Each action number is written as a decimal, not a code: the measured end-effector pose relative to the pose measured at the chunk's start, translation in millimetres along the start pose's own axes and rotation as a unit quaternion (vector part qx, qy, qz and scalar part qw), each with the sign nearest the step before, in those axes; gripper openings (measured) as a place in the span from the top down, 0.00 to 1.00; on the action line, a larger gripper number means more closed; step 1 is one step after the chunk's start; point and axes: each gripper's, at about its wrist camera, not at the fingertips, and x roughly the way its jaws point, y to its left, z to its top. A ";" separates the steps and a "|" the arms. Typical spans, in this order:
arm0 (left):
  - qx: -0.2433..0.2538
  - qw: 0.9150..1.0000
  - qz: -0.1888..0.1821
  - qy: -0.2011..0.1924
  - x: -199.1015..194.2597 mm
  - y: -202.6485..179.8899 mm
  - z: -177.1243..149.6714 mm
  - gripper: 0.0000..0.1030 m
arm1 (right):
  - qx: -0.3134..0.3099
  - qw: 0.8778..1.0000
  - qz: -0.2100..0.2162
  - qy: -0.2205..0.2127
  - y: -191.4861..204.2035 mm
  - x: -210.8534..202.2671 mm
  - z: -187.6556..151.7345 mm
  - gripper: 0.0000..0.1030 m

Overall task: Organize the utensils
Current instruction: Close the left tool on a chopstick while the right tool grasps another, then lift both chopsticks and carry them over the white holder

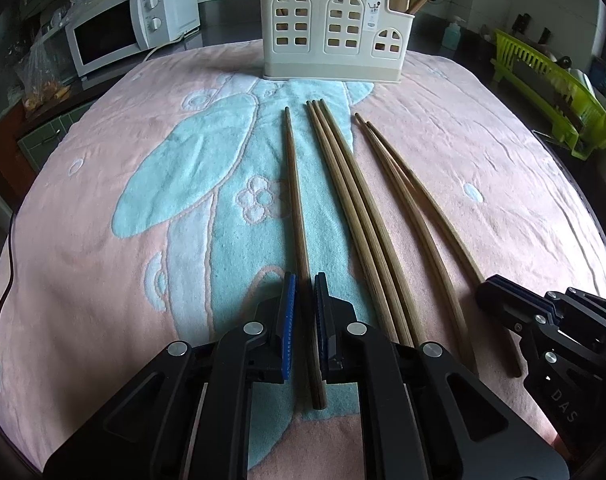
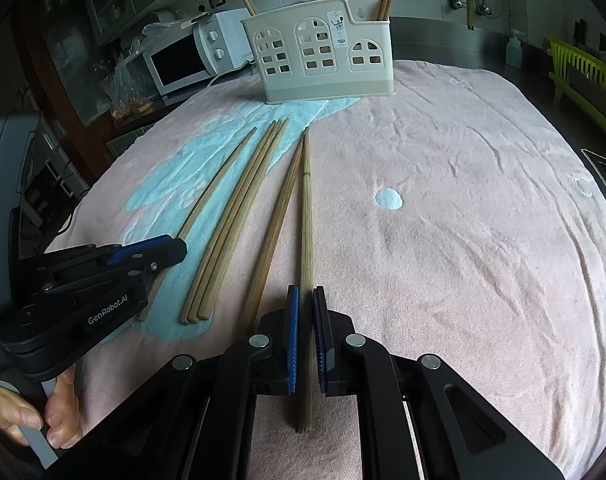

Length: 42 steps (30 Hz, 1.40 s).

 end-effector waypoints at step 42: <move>0.009 0.985 -0.094 -0.143 -90.9 40.0 64.4 0.95 | -0.109 0.989 -0.028 -0.092 12.1 -77.2 83.5 0.93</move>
